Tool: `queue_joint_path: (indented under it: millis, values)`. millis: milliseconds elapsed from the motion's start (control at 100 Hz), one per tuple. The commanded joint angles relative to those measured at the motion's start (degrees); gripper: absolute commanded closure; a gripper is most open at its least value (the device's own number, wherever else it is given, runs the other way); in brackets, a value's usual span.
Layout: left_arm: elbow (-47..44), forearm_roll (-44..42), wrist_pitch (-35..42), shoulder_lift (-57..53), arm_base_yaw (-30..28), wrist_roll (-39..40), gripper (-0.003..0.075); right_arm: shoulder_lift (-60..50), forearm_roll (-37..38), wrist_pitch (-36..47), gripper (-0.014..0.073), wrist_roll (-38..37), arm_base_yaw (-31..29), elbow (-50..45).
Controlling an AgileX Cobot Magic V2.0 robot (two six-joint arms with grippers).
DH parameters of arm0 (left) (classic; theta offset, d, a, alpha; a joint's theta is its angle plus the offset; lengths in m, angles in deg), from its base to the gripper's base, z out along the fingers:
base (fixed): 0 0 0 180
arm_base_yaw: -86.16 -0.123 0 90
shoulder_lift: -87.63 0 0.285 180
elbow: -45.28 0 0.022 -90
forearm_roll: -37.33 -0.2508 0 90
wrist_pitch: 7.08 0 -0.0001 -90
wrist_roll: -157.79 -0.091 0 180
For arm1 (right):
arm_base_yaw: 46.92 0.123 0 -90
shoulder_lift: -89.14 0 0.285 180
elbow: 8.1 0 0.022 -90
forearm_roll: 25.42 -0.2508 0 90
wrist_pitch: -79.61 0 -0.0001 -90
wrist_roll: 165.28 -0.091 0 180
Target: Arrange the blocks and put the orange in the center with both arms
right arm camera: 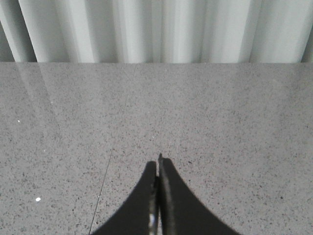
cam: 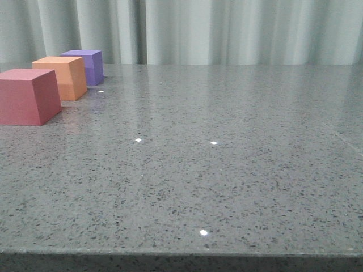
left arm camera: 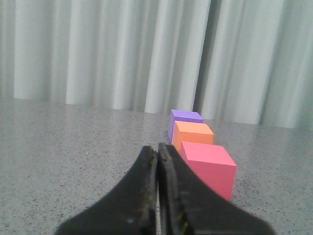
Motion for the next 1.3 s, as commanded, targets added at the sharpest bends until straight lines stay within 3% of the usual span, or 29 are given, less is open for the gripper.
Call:
queue_joint_path:
  millis: [0, 310, 570, 830, 1290]
  values:
    - [-2.4, -0.1, 4.5, 0.5, -0.1, -0.1, 0.0741, -1.7, 0.2, 4.8, 0.0662, 0.3, -0.5, 1.1]
    - [-2.4, -0.1, 4.5, 0.5, -0.1, -0.1, 0.0741, -15.5, -3.2, 13.5, 0.0662, 0.3, -0.5, -12.8]
    - [-2.4, -0.1, 4.5, 0.5, -0.1, -0.1, 0.0741, -29.7, -7.5, 14.4, 0.0662, 0.3, -0.5, -23.7]
    - [-2.4, -0.1, 4.5, 0.5, -0.1, -0.1, 0.0741, -29.2, -8.0, 22.6, 0.0662, 0.3, -0.6, -28.7]
    - [-2.4, -0.1, 4.5, 0.5, -0.1, -0.1, 0.0741, -29.2, -8.0, 22.6, 0.0662, 0.3, -0.6, -28.6]
